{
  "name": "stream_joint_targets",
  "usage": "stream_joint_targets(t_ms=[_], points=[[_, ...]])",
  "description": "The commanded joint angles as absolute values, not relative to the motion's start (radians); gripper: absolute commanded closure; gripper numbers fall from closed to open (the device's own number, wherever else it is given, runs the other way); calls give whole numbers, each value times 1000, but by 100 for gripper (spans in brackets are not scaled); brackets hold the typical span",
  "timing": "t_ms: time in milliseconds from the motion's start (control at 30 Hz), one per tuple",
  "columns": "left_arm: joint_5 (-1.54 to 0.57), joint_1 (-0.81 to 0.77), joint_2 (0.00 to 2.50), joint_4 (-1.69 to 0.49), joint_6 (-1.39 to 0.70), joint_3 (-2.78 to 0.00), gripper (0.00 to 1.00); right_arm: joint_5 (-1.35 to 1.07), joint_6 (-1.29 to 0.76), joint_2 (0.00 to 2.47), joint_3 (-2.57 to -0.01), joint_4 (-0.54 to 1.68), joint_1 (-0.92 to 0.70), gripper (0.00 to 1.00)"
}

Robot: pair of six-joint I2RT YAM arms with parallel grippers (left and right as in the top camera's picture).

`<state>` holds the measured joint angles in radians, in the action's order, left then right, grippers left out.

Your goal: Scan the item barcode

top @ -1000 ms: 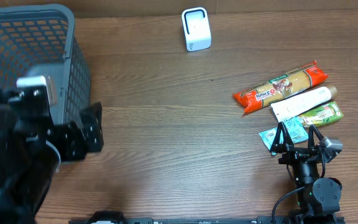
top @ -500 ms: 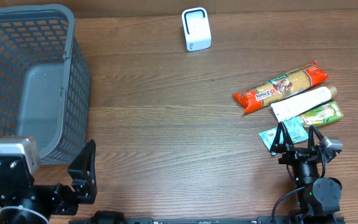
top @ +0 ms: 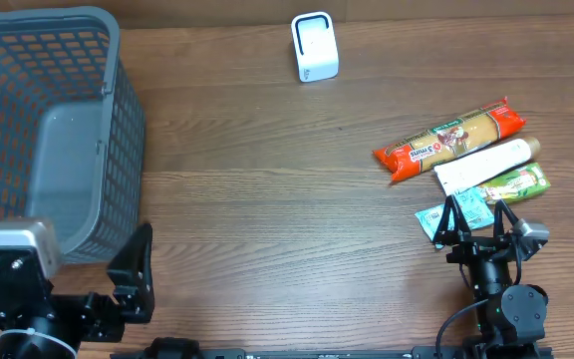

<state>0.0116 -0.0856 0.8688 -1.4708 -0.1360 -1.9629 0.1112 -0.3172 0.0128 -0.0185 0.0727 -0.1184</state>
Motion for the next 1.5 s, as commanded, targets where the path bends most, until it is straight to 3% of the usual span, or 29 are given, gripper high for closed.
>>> stream_joint_targets(t_ms=[0,133,300,700,1200,1333,1467], points=[[-36,-91,868,-1433,-112,-1965,0,111,-306,3,-8,70,-117,0],[-156,-91,864,-1396,44,-1942,0,111,-306,3,-8,70,-117,0],[-167,-91,817,-1309,65,-1790,0,111,-306,3,-8,70,-117,0],[-173,-90,477,-765,-54,-976,0,111,-306,3,-8,70,-117,0],[-175,-90,472,-367,-120,-403,0,111,-306,3,-8,70,-117,0],[-136,-90,476,-255,-120,-295,0,111,-306,3,-8,70,-117,0],[51,-90,478,-170,-120,-189,1,111,-306,3,-8,70,-117,0]])
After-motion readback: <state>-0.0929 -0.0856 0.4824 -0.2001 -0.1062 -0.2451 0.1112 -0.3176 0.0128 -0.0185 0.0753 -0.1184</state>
